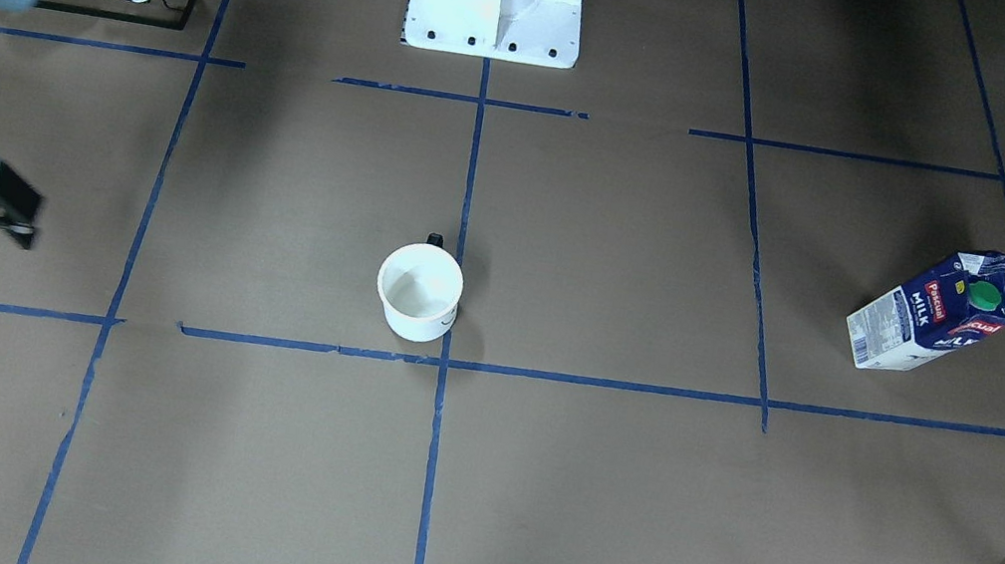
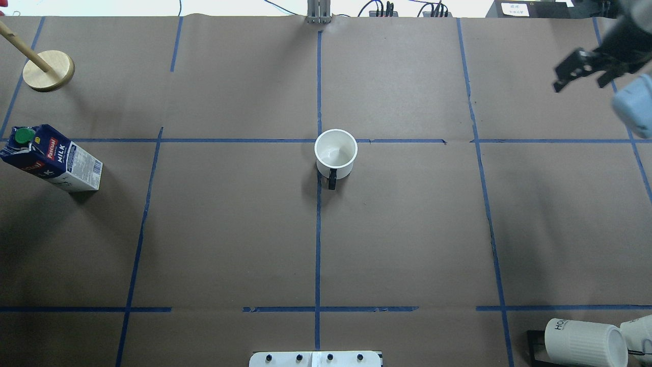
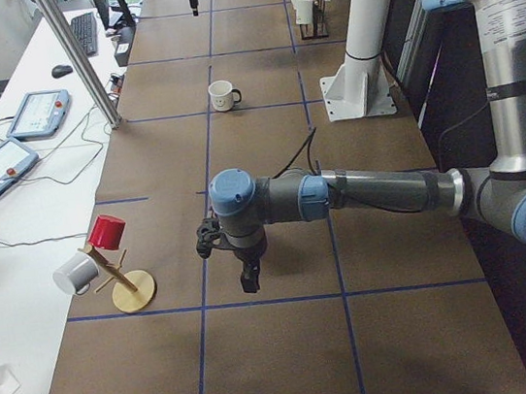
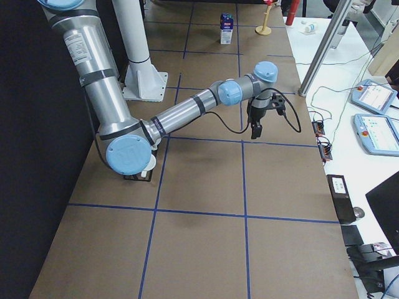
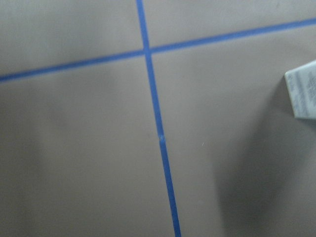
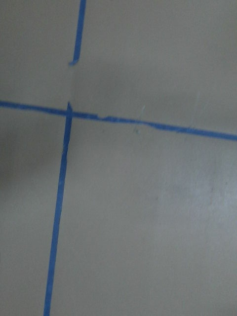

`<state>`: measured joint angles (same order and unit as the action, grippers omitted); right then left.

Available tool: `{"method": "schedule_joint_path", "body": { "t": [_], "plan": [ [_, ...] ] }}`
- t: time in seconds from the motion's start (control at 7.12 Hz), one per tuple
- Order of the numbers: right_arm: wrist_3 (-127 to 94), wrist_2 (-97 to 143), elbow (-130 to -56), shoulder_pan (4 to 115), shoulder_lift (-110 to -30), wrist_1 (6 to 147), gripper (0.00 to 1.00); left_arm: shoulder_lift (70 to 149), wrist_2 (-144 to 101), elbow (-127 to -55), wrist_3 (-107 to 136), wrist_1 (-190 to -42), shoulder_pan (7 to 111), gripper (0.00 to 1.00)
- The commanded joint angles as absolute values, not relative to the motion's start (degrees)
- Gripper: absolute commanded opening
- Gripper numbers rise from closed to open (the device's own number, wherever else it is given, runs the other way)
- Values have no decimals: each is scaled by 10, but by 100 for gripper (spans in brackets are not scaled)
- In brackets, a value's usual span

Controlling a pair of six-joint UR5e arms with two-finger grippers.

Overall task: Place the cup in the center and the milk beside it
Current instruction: 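Reach the left gripper down and grasp the Pascual milk carton top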

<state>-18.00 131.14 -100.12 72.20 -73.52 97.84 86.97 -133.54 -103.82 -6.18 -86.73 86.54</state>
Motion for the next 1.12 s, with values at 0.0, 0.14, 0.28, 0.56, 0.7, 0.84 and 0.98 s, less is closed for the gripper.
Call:
{"method": "schedule_joint_path", "body": {
  "t": [0.0, 0.14, 0.28, 0.56, 0.7, 0.84, 0.98],
  "plan": [
    [-53, 1319, -1036, 783, -863, 975, 99, 905, -1339, -1026, -68, -882, 865, 100],
    [-23, 1317, -1040, 811, -909, 963, 99, 908, -1339, -1027, -67, -888, 864, 100],
    [6, 1318, -1039, 843, -962, 940, 100, 910, -1341, -1041, -62, -888, 863, 100],
    [-11, 1333, -1078, 865, -1023, 897, 100, 919, -1362, -1083, 7, -894, 836, 100],
    [-53, 1334, -1079, 864, -1020, 891, 100, 933, -1356, -1095, 123, -902, 798, 100],
    [-54, 1336, -1079, 864, -1021, 883, 100, 933, -1354, -1099, 216, -943, 755, 100],
    [-55, 1336, -1078, 864, -1022, 879, 100, 934, -1340, -1100, 272, -969, 738, 100]
  ]
}}
